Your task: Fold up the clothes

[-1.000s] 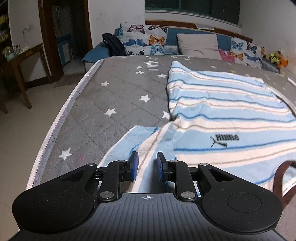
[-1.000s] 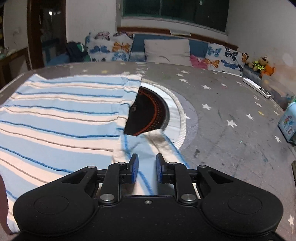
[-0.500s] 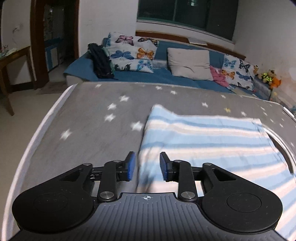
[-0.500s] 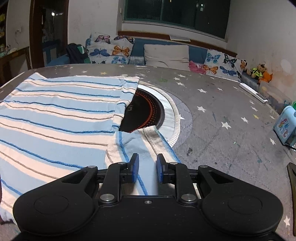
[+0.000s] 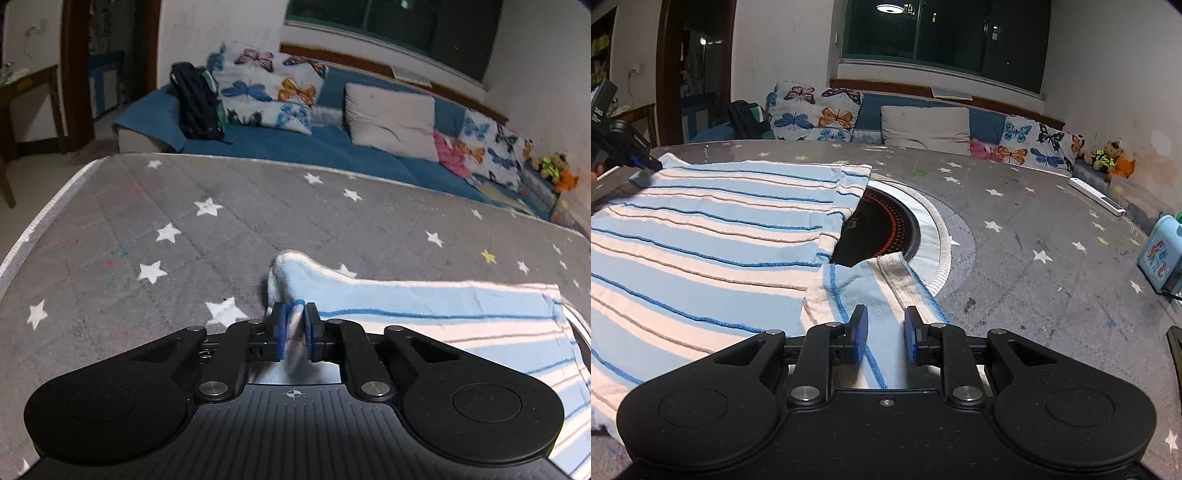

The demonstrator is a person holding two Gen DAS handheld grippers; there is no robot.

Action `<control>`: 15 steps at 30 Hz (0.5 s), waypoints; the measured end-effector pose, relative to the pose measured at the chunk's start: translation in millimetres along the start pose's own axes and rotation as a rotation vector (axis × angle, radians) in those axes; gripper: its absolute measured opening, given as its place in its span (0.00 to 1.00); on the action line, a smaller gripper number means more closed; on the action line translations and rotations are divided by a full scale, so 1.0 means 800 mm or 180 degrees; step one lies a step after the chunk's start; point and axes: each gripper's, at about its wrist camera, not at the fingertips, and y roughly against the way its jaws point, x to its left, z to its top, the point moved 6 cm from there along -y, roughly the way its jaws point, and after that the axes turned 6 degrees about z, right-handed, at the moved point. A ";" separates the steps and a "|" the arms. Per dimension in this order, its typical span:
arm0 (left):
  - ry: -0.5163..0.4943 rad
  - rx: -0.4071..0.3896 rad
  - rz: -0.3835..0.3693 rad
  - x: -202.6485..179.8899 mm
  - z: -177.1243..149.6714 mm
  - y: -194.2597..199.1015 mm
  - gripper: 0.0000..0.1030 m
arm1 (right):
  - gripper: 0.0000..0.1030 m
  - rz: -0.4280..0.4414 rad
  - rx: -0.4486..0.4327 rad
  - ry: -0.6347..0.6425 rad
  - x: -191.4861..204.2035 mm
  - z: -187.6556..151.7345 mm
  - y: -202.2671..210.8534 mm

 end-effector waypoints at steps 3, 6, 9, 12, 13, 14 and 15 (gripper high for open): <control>-0.0140 -0.0373 -0.0247 -0.028 -0.008 0.048 0.07 | 0.23 0.0007 -0.0004 -0.0011 0.000 0.000 0.000; -0.0795 -0.0513 -0.0611 -0.078 -0.035 0.087 0.13 | 0.23 0.0014 -0.0009 -0.0022 0.000 -0.001 0.000; -0.1386 -0.0451 -0.1112 -0.113 -0.065 0.111 0.57 | 0.23 0.0022 -0.0013 -0.0035 0.000 -0.001 0.001; -0.1635 -0.0563 -0.1117 -0.120 -0.074 0.122 0.58 | 0.23 0.0034 -0.0016 -0.0053 -0.001 -0.002 0.001; -0.1559 -0.0569 -0.1105 -0.114 -0.068 0.121 0.58 | 0.23 0.0037 -0.0017 -0.0059 -0.001 -0.002 0.002; -0.1480 -0.0573 -0.1096 -0.108 -0.062 0.119 0.58 | 0.23 0.0039 -0.0017 -0.0062 -0.001 -0.002 0.002; -0.1400 -0.0578 -0.1086 -0.102 -0.056 0.117 0.55 | 0.23 0.0040 -0.0018 -0.0065 -0.001 -0.002 0.001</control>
